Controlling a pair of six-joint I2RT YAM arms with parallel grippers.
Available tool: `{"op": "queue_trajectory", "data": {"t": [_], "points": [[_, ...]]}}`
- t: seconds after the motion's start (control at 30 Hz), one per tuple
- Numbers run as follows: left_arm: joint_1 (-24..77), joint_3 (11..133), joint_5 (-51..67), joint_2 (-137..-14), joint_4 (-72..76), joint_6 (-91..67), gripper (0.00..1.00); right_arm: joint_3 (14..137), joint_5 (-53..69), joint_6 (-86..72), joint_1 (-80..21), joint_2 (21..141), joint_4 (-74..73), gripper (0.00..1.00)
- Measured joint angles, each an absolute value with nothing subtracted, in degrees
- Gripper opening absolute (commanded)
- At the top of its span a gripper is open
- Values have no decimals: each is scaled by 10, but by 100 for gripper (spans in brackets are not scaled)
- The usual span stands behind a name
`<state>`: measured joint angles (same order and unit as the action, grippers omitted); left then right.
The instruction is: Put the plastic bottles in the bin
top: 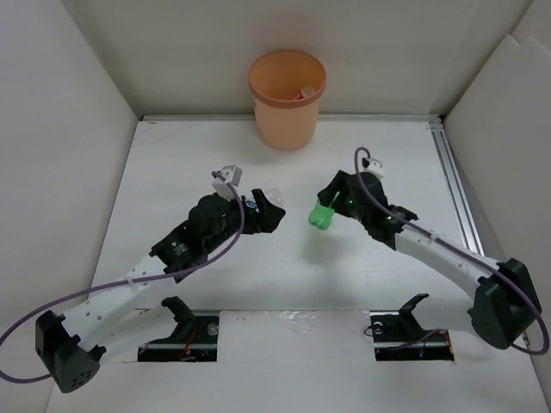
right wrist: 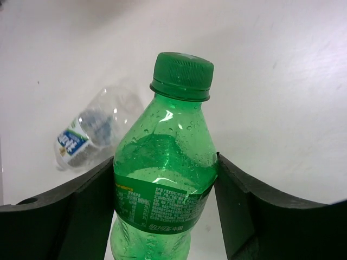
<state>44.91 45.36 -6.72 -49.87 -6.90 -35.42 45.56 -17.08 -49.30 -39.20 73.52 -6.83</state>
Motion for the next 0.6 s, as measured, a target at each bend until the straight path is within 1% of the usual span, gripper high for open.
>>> {"op": "queue_trajectory", "data": {"t": [0.1,0.2,0.37,0.47,0.6], "points": [[449,415,-5,-507,12,-339,100,484,-135,-424,-320,700,-70,0],[449,411,53,-544,113,-323,100,507,-97,-376,-290,679,-71,0],[453,402,115,-610,261,-307,100,535,-31,-338,-282,655,-73,0],[453,406,133,-651,305,-294,100,540,4,-329,-281,641,-74,0],[456,421,148,-702,326,-285,100,540,42,-328,-281,623,-73,0]]}}
